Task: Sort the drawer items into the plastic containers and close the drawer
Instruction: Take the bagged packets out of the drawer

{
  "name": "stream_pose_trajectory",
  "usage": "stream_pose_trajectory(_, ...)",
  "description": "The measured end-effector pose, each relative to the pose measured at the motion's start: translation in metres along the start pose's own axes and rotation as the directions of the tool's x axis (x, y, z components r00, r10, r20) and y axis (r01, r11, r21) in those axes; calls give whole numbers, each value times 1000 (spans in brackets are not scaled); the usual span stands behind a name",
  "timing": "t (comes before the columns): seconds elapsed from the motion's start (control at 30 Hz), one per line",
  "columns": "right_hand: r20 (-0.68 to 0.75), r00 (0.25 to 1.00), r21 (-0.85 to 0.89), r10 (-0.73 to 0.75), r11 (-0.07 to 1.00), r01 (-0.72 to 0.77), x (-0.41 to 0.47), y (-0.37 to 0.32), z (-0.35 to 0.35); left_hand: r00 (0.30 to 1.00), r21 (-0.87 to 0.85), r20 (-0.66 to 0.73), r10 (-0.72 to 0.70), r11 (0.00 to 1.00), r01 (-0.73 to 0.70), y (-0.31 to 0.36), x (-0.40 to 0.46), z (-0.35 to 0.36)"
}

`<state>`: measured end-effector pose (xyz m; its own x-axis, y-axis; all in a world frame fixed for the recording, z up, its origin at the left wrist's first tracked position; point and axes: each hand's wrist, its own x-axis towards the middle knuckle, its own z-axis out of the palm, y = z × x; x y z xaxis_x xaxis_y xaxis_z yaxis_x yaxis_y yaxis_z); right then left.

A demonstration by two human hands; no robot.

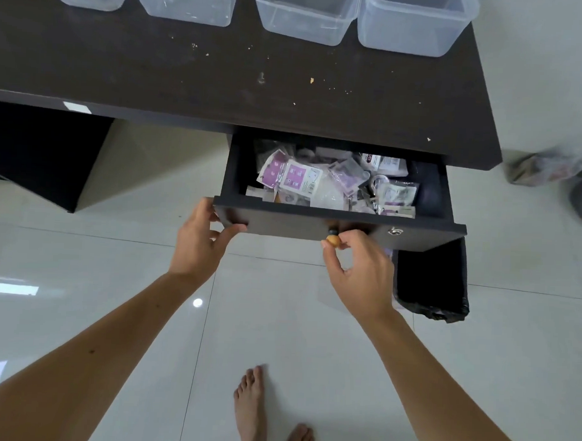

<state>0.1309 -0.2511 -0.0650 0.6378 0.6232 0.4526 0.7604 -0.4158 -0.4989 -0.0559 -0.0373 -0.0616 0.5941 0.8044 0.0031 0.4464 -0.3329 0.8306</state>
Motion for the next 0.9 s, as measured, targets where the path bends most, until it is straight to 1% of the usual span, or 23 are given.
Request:
stream_pose_trajectory(0.3,38,999,-13,30,999,-30,-52,-15,-24,999,96,37,28,995,-31,-8,-55,-9)
stream_pose_trajectory(0.4,42,999,7,34,999,-34,-63,-18,-29,999,116,38,33,993,-37,-8,-65,-10)
stream_pose_trajectory(0.53,43,997,6,60,998,-60,-75,-23,-33,1000,161,17,9,987,-11,-5,-78,-10)
stream_pose_trajectory(0.67,66,995,20,72,997,-74,-87,-24,-39,1000,196,31,-4,981,-3,-5,-92,-13)
stream_pose_trajectory(0.8,79,994,15,82,996,-83,-97,-26,-43,1000,200,27,-15,980,9,-5,-103,-15)
stream_pose_trajectory(0.9,73,993,24,92,995,-94,-107,-28,-45,999,198,49,2,980,-12,-7,-111,-15)
